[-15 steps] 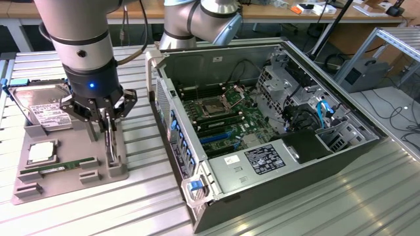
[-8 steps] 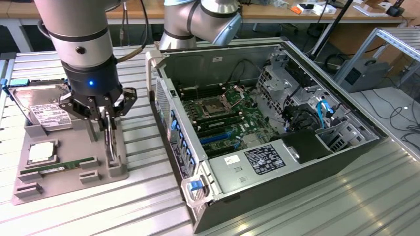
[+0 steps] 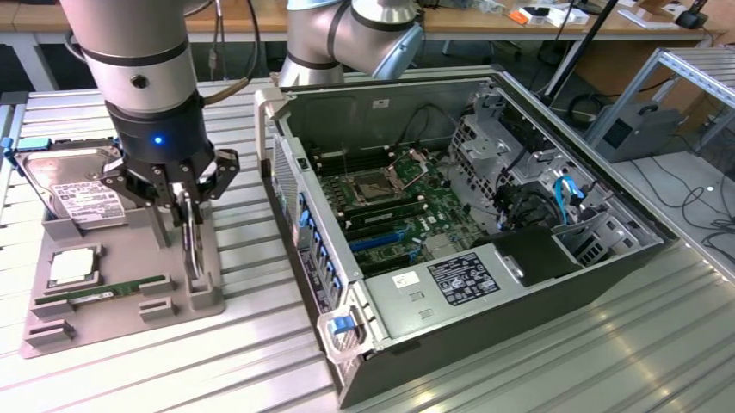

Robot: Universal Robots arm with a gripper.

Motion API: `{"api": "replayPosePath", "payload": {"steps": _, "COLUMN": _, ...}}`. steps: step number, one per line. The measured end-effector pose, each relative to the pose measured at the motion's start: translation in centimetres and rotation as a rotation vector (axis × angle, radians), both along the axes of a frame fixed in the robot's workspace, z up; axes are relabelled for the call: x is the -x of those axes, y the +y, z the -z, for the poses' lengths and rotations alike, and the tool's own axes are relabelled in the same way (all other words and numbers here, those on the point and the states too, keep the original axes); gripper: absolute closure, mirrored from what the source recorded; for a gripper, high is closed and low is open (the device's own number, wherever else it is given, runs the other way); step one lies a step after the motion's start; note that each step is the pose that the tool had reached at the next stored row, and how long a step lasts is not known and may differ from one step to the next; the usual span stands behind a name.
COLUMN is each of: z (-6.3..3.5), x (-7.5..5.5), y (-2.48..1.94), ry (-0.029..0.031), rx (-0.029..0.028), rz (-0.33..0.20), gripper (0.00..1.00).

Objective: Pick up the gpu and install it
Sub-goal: 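Pick up the gpu and move the gpu toward the slot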

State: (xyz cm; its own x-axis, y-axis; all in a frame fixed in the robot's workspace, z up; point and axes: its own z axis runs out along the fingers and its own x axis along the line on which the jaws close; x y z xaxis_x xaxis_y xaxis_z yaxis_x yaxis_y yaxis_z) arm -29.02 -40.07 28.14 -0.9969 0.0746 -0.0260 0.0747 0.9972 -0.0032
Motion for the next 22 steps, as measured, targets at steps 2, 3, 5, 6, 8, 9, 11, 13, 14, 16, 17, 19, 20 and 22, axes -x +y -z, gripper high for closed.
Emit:
{"api": "replayPosePath", "payload": {"steps": 2, "z": -0.15, "x": 0.0, "y": 0.00, "ry": 0.0000, "rx": 0.0000, "rz": 0.000, "gripper": 0.73}}
{"api": "replayPosePath", "payload": {"steps": 3, "z": -0.22, "x": 0.0, "y": 0.00, "ry": 0.0000, "rx": -0.0001, "rz": 0.000, "gripper": 0.73}}
{"api": "replayPosePath", "payload": {"steps": 5, "z": -0.36, "x": 0.0, "y": 0.00, "ry": 0.0000, "rx": 0.0000, "rz": 0.000, "gripper": 0.73}}
{"api": "replayPosePath", "payload": {"steps": 6, "z": -0.41, "x": 0.0, "y": 0.00, "ry": 0.0000, "rx": 0.0000, "rz": 0.000, "gripper": 0.73}}
{"api": "replayPosePath", "payload": {"steps": 8, "z": -0.51, "x": 0.0, "y": 0.00, "ry": -0.0001, "rx": -0.0001, "rz": 0.000, "gripper": 0.73}}
{"api": "replayPosePath", "payload": {"steps": 9, "z": -0.59, "x": 0.0, "y": 0.00, "ry": 0.0000, "rx": 0.0000, "rz": 0.000, "gripper": 0.73}}
{"api": "replayPosePath", "payload": {"steps": 11, "z": -0.82, "x": 0.0, "y": 0.00, "ry": 0.0000, "rx": 0.0000, "rz": 0.000, "gripper": 0.73}}
{"api": "replayPosePath", "payload": {"steps": 13, "z": -0.96, "x": 0.0, "y": 0.00, "ry": 0.0000, "rx": 0.0000, "rz": 0.000, "gripper": 0.73}}
{"api": "replayPosePath", "payload": {"steps": 14, "z": -1.05, "x": 0.0, "y": 0.00, "ry": 0.0000, "rx": -0.0001, "rz": 0.000, "gripper": 0.73}}
{"api": "replayPosePath", "payload": {"steps": 16, "z": -1.13, "x": 0.0, "y": 0.00, "ry": 0.0000, "rx": 0.0000, "rz": 0.000, "gripper": 0.73}}
{"api": "replayPosePath", "payload": {"steps": 17, "z": -1.18, "x": 0.0, "y": 0.00, "ry": 0.0000, "rx": 0.0000, "rz": 0.000, "gripper": 0.73}}
{"api": "replayPosePath", "payload": {"steps": 19, "z": -1.39, "x": 0.0, "y": 0.00, "ry": 0.0000, "rx": 0.0000, "rz": 0.000, "gripper": 0.73}}
{"api": "replayPosePath", "payload": {"steps": 20, "z": -1.46, "x": 0.0, "y": 0.00, "ry": -0.0001, "rx": -0.0001, "rz": 0.000, "gripper": 0.73}}
{"api": "replayPosePath", "payload": {"steps": 22, "z": -1.61, "x": 0.0, "y": 0.00, "ry": 0.0000, "rx": 0.0000, "rz": 0.000, "gripper": 0.73}}
